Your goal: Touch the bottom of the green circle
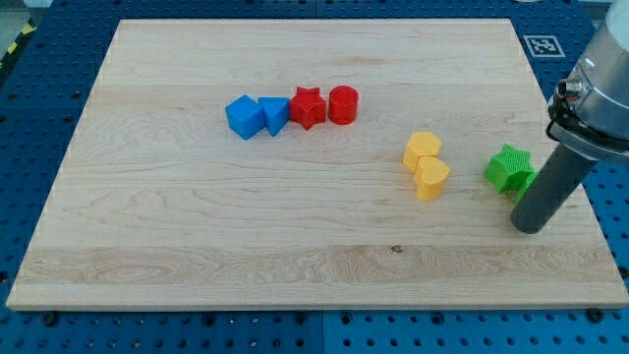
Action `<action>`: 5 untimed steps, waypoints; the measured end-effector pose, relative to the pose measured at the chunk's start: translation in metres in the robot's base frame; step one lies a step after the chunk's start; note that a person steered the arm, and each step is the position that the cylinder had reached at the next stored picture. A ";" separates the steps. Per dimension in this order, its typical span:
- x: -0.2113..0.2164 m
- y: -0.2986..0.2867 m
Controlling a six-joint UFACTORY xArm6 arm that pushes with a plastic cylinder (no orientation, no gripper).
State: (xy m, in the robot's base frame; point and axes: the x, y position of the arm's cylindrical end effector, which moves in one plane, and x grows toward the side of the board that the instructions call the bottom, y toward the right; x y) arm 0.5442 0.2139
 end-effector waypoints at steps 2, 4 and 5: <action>0.004 0.003; -0.010 -0.027; -0.010 -0.036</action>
